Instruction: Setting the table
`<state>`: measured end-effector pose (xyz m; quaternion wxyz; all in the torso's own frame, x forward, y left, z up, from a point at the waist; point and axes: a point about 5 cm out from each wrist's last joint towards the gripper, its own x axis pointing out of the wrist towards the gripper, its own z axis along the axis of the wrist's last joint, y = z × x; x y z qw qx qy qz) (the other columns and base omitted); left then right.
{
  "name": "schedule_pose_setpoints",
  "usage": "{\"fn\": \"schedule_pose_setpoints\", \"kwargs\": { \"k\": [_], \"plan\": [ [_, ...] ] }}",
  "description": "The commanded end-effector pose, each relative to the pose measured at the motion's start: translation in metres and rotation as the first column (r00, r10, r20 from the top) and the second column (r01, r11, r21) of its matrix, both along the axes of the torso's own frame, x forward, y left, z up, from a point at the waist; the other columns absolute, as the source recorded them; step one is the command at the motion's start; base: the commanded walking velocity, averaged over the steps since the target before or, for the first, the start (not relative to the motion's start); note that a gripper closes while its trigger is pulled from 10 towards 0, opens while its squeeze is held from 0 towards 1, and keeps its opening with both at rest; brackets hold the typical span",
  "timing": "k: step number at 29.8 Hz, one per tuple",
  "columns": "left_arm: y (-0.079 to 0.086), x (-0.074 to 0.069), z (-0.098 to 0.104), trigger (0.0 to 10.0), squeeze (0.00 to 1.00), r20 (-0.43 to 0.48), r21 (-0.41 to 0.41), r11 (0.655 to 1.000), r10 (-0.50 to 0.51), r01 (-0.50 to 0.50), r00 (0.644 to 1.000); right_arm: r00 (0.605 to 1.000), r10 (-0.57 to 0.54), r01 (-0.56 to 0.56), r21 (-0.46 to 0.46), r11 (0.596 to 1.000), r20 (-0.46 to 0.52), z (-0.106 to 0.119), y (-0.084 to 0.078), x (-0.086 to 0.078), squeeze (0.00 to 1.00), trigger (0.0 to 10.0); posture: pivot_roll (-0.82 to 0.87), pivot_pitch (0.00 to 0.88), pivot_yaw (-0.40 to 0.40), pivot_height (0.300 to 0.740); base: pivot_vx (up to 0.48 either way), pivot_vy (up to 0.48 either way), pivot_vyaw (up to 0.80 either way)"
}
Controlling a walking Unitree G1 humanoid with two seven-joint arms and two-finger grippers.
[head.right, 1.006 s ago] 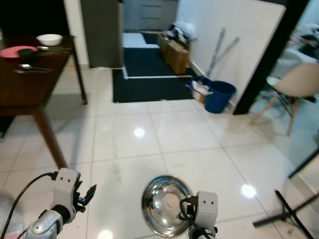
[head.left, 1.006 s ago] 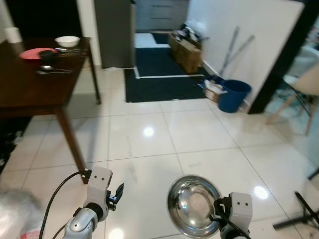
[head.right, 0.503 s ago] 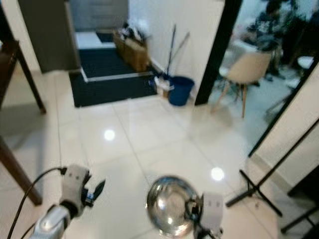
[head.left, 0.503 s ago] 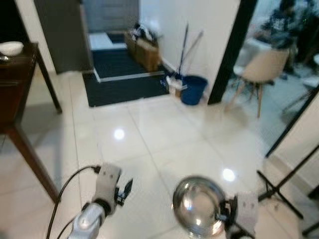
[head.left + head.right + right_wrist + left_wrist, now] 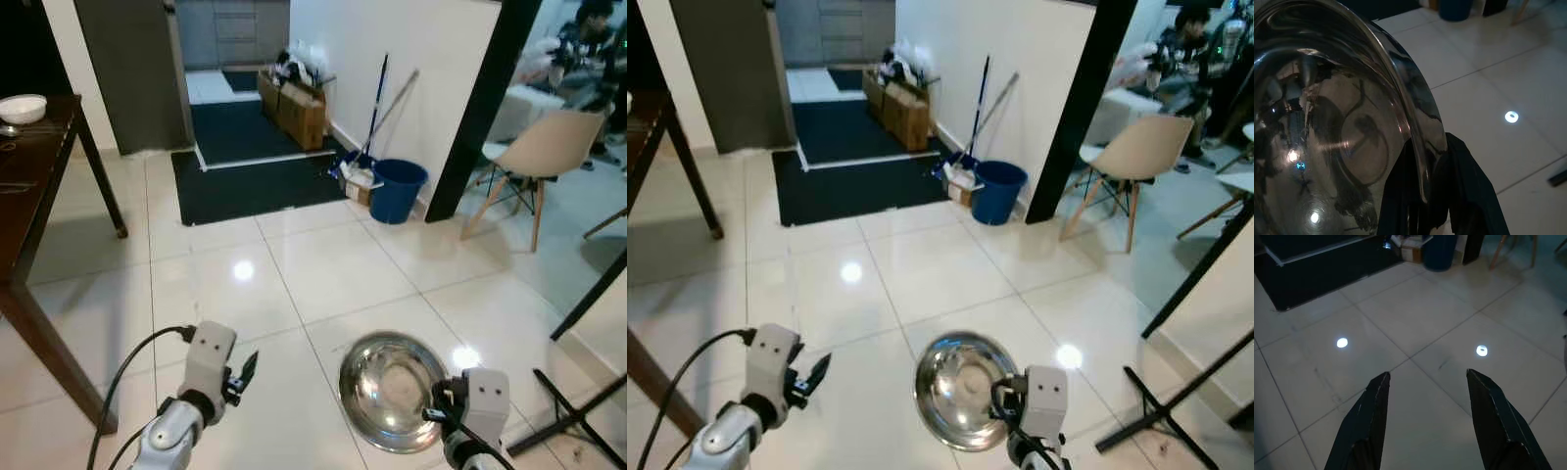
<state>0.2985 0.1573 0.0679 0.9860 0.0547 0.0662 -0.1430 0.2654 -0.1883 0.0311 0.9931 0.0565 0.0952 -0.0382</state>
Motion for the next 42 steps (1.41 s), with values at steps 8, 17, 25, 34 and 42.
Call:
{"fn": "schedule_pose_setpoints", "kwargs": {
  "k": [8,17,25,34,42],
  "plan": [
    [-0.0022,-0.0021,-0.0057,10.0,0.00,-0.018,0.005,1.000,-0.009,0.009,1.000,1.000,-0.003,0.003,0.002,1.000,-0.006,-0.0023,-0.0024,-0.0022,0.00,10.0,0.09,0.052,0.047,0.740,0.480,0.000,0.00],
    [-0.0020,-0.0016,-0.0061,10.0,0.00,-0.019,0.003,1.000,-0.009,0.009,1.000,1.000,-0.002,0.002,0.002,1.000,-0.004,-0.0019,-0.0020,-0.0015,0.00,10.0,0.09,0.051,0.047,0.740,0.480,0.000,0.00],
    [-0.0005,-0.0018,-0.0063,10.0,0.00,-0.021,0.003,1.000,-0.003,0.003,1.000,1.000,-0.003,0.003,0.004,1.000,-0.002,-0.0015,-0.0014,-0.0014,0.00,10.0,0.10,0.055,0.049,0.740,0.480,0.000,0.00],
    [0.0003,-0.0023,-0.0070,10.0,0.00,-0.022,0.004,1.000,-0.001,0.001,1.000,1.000,-0.002,0.002,0.006,1.000,-0.002,-0.0016,-0.0008,-0.0015,0.00,10.0,0.10,0.056,0.048,0.740,0.480,0.000,0.00],
    [0.0005,-0.0026,-0.0068,10.0,0.00,-0.022,0.004,1.000,-0.002,0.002,1.000,1.000,-0.003,0.003,0.009,1.000,0.003,-0.0008,-0.0003,-0.0014,0.00,10.0,0.10,0.062,0.050,0.740,0.480,0.000,0.00]
  ]
}}
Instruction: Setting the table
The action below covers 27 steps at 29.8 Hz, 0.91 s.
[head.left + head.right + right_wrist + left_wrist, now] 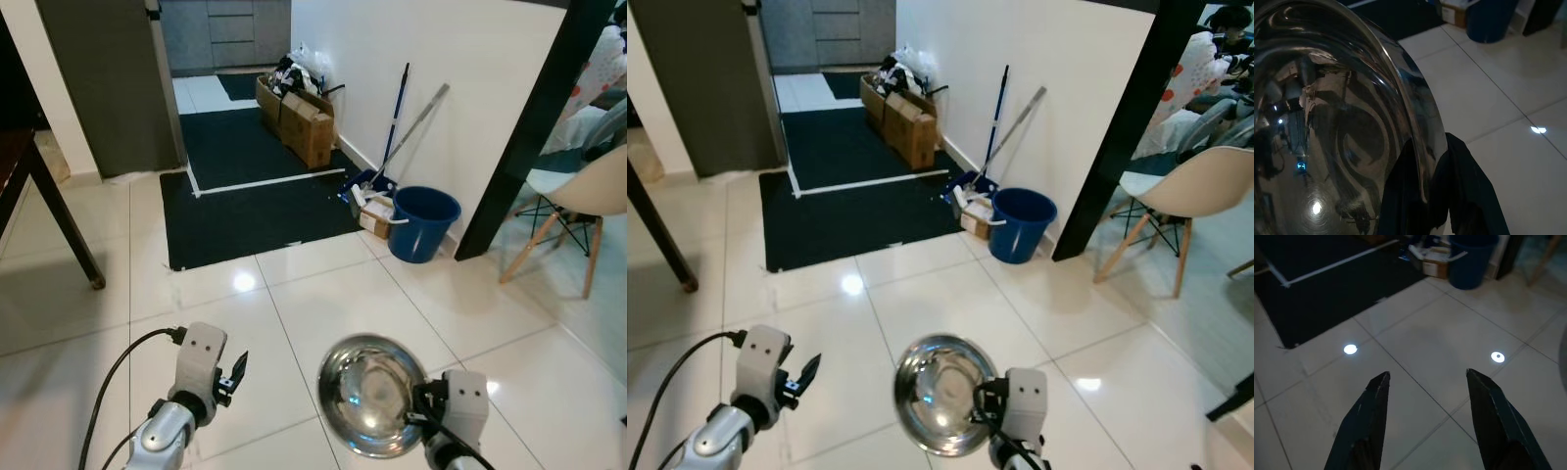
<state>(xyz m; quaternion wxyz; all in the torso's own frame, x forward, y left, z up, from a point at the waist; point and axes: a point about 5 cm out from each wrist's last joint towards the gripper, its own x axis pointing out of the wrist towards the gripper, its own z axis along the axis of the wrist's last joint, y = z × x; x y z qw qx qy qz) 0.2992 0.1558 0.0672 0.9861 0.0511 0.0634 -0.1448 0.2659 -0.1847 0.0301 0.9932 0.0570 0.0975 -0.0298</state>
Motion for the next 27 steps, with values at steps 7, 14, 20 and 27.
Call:
{"fn": "schedule_pose_setpoints", "kwargs": {
  "k": [7,14,20,27],
  "plan": [
    [0.0020,-0.0033,-0.0059,10.0,0.00,-0.026,0.012,1.000,0.000,0.000,1.000,1.000,-0.026,0.026,0.011,1.000,0.013,0.0013,-0.0044,-0.0016,0.00,10.0,0.10,0.065,0.052,0.740,0.480,0.000,0.00],
    [0.0019,-0.0030,-0.0059,10.0,0.00,-0.027,0.012,1.000,0.000,0.000,1.000,0.999,-0.027,0.027,0.017,0.999,0.022,0.0030,-0.0046,-0.0009,0.00,10.0,0.10,0.065,0.052,0.740,0.480,0.000,0.00],
    [0.0017,-0.0032,-0.0057,10.0,0.00,-0.026,0.011,1.000,0.000,0.001,1.000,0.999,-0.031,0.030,0.022,0.999,0.027,0.0036,-0.0049,-0.0007,0.00,10.0,0.10,0.065,0.052,0.740,0.480,0.000,0.00],
    [0.0015,-0.0033,-0.0058,10.0,0.00,-0.026,0.010,1.000,-0.001,0.002,1.000,0.999,-0.031,0.030,0.029,0.999,0.036,0.0052,-0.0049,-0.0005,0.00,10.0,0.10,0.067,0.052,0.740,0.480,0.000,0.00]
  ]
}}
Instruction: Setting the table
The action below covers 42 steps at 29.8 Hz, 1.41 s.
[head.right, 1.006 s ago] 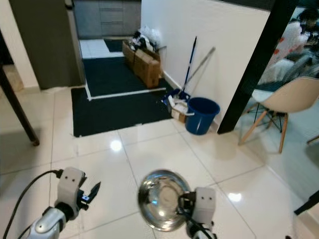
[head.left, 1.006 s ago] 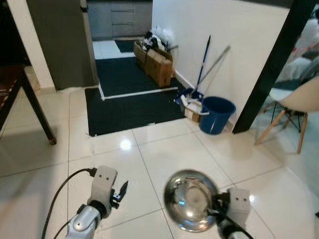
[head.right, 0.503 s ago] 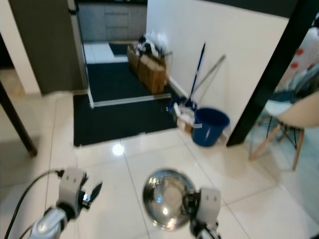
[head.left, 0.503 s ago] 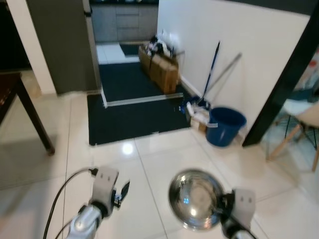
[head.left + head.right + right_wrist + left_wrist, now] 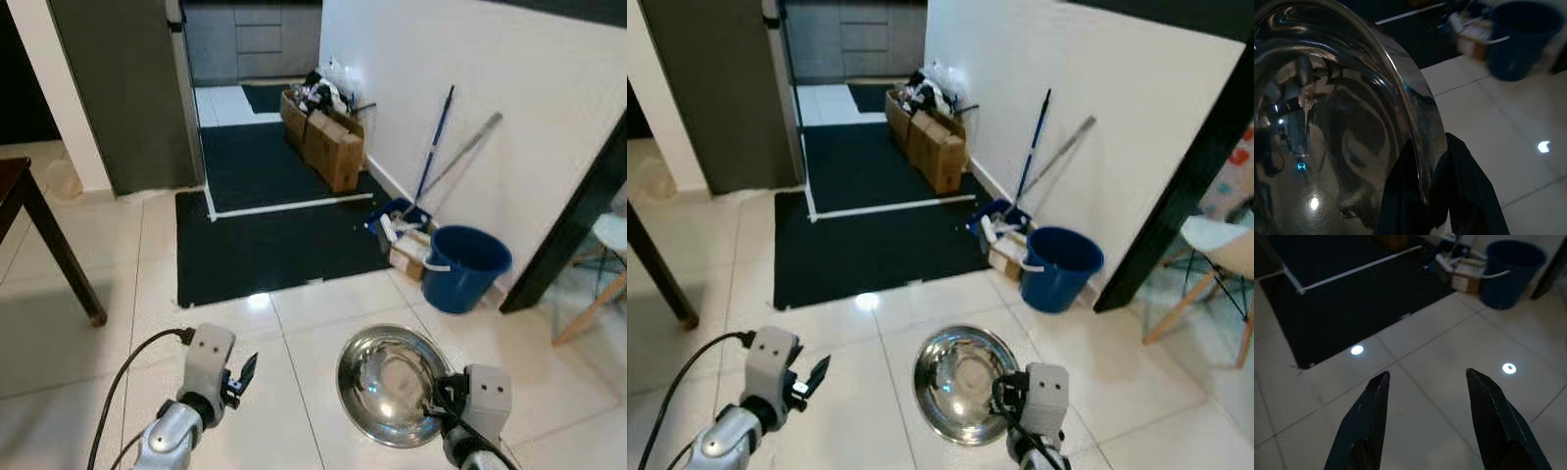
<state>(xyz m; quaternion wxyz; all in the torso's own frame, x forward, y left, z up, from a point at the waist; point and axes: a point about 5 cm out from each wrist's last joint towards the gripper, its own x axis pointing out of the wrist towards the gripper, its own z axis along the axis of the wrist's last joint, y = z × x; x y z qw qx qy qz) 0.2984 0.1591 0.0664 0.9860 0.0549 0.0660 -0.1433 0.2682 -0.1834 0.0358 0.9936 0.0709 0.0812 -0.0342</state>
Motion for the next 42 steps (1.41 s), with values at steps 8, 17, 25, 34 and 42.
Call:
{"fn": "schedule_pose_setpoints", "kwargs": {
  "k": [8,17,25,34,42],
  "plan": [
    [-0.002,-0.002,-0.005,10.0,0.00,-0.023,-0.005,1.000,0.002,-0.002,1.000,0.999,0.020,-0.021,0.023,1.000,0.036,0.006,-0.001,0.000,0.00,10.0,0.10,0.067,0.052,0.740,0.472,0.000,0.00],
    [-0.001,-0.003,-0.004,10.0,0.00,-0.022,-0.026,1.000,0.014,-0.014,1.000,0.996,0.084,-0.086,0.036,0.996,0.035,0.006,0.007,-0.001,0.00,10.0,0.10,0.065,0.048,0.740,0.074,0.000,0.51],
    [-0.002,-0.003,-0.004,10.0,0.00,-0.022,-0.025,1.000,0.017,-0.018,1.000,0.992,0.122,-0.125,0.068,0.990,0.045,0.008,0.011,0.000,0.00,10.0,0.10,0.059,0.049,0.740,0.000,0.000,0.79],
    [-0.002,-0.002,-0.005,10.0,0.00,-0.040,-0.012,1.000,0.023,-0.024,0.999,0.992,0.110,-0.119,0.160,0.980,0.065,0.015,0.010,0.004,0.00,10.0,0.09,0.055,0.049,0.740,0.000,0.000,0.79],
    [-0.003,-0.001,-0.005,10.0,0.00,-0.040,0.011,1.000,0.019,-0.019,0.999,0.996,0.068,-0.078,0.170,0.982,0.060,0.016,0.001,0.006,0.00,10.0,0.10,0.054,0.052,0.740,0.000,0.000,0.78]
  ]
}}
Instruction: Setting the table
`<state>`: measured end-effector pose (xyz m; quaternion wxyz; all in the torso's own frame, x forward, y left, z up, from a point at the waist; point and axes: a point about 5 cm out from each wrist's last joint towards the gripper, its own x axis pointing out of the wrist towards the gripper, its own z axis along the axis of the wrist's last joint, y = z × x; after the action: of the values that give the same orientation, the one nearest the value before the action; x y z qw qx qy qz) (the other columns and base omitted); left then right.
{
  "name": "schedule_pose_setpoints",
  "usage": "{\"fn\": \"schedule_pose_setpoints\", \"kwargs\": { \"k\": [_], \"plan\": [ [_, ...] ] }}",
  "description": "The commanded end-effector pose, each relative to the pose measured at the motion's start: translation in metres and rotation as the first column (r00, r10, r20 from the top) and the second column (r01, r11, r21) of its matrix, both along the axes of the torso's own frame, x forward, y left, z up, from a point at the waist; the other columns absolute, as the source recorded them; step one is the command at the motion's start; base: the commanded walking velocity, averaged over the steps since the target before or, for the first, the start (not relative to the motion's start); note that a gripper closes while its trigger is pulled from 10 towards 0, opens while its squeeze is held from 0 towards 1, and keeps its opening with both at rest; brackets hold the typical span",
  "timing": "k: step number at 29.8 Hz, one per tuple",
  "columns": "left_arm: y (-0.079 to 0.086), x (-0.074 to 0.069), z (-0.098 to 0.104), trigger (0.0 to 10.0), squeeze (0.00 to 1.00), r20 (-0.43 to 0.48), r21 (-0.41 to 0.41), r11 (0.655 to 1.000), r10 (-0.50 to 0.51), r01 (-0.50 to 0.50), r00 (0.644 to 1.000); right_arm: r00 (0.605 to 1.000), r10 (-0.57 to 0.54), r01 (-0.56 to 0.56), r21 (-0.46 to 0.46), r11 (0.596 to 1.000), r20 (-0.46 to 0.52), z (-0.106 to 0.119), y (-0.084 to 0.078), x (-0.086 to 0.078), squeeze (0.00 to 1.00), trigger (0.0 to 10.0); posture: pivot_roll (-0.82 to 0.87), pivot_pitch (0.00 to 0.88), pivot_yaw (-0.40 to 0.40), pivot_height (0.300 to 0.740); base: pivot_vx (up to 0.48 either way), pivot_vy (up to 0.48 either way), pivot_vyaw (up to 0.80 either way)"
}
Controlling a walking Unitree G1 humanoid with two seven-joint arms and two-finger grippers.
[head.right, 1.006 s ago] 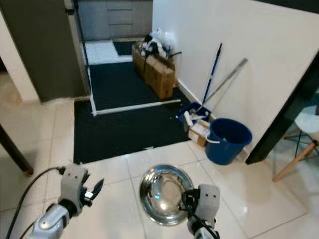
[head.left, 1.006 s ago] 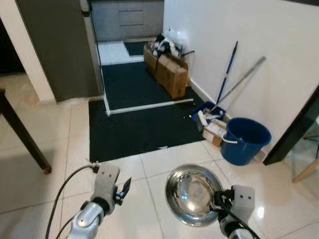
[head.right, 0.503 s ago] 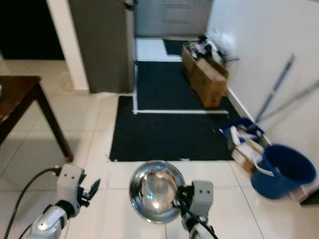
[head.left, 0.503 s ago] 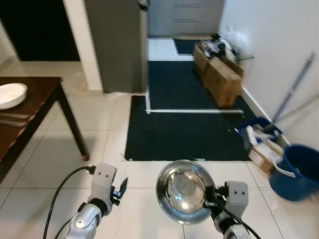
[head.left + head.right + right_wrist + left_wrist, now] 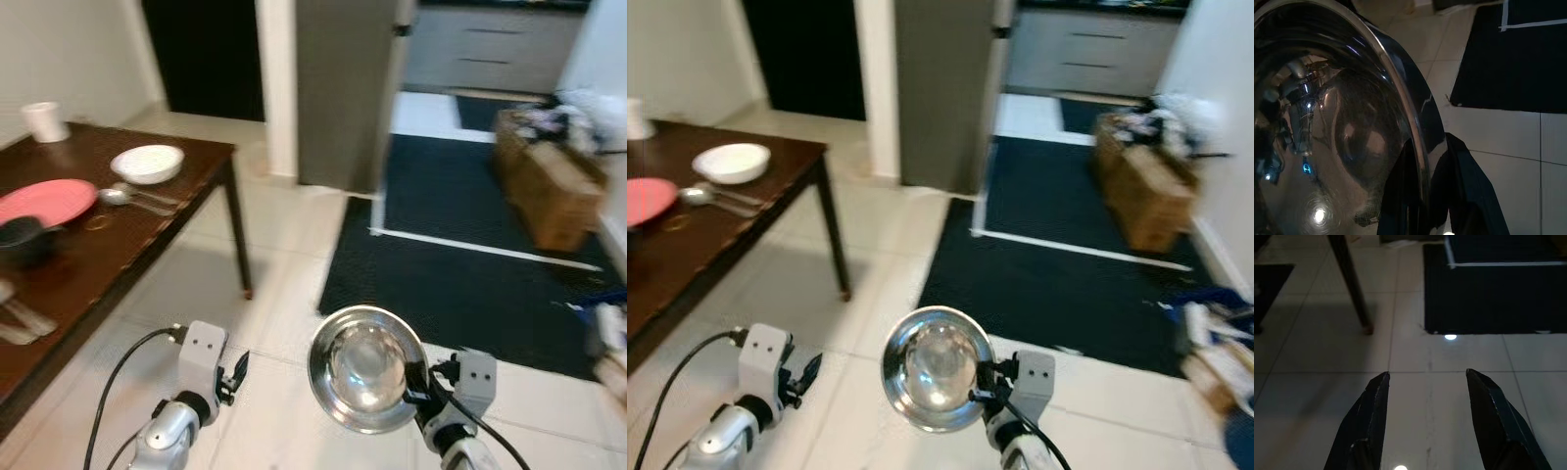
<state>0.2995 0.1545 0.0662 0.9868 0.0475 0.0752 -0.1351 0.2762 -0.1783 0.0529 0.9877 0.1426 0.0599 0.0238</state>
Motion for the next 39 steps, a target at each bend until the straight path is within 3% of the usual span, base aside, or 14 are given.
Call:
{"fn": "schedule_pose_setpoints", "kwargs": {
  "k": [1,39],
  "plan": [
    [0.0014,-0.0022,-0.0046,10.0,0.00,-0.021,0.022,1.000,0.001,0.000,1.000,1.000,-0.027,0.027,0.025,0.999,-0.004,-0.0012,-0.0041,-0.0022,0.00,10.0,0.10,0.054,0.052,0.740,0.000,0.000,0.78],
    [0.0067,-0.0023,-0.0055,10.0,0.00,-0.039,0.050,0.999,0.021,-0.019,0.999,1.000,0.008,-0.008,0.068,0.998,-0.003,-0.0011,0.0042,-0.0044,0.00,10.0,0.10,0.066,0.064,0.740,0.000,0.000,0.78]
  ]
}}
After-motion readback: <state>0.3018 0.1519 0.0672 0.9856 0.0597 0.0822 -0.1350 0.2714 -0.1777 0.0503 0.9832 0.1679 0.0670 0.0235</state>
